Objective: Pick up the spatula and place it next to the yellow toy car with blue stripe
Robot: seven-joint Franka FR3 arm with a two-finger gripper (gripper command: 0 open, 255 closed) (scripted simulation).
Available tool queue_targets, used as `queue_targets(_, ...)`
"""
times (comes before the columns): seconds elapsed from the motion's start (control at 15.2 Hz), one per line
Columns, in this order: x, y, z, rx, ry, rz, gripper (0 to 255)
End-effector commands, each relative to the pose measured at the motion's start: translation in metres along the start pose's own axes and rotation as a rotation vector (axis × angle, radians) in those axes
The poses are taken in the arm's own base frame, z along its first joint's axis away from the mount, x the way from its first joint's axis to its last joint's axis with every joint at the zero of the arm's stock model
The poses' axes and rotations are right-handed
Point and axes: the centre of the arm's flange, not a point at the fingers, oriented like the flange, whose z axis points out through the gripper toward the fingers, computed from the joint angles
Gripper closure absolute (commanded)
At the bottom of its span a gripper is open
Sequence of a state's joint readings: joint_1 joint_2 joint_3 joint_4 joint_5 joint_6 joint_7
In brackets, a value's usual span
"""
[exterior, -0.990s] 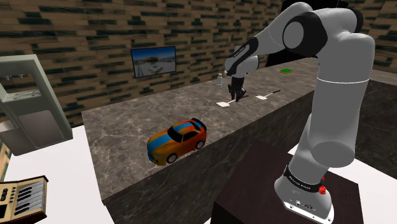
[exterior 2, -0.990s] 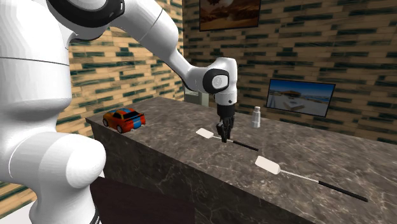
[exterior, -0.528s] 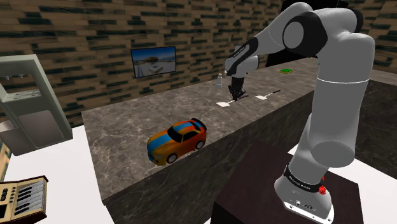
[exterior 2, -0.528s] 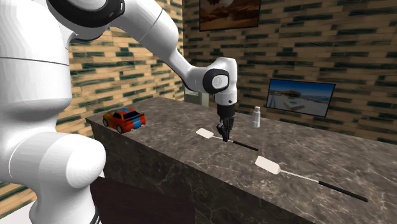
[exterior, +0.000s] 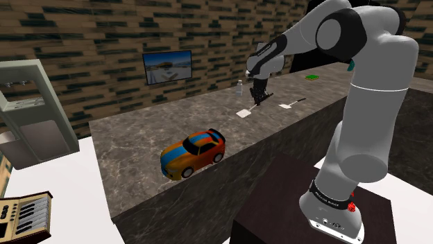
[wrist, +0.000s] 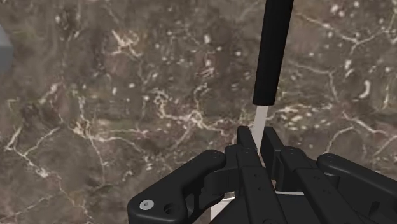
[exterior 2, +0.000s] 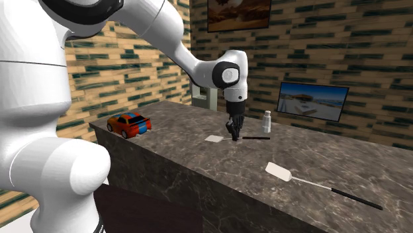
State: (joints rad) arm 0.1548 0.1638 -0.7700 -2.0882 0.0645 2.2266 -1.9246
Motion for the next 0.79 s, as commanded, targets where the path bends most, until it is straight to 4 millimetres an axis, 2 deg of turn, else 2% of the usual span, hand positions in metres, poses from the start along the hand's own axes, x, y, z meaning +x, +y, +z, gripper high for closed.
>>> queue_targets(0.0, 0.000, 0.000, -0.011, 0.000, 0.000, 0.000, 255)
queue_targets(0.73, -0.004, 0.000, -0.069, 0.000, 0.000, 0.000, 255)
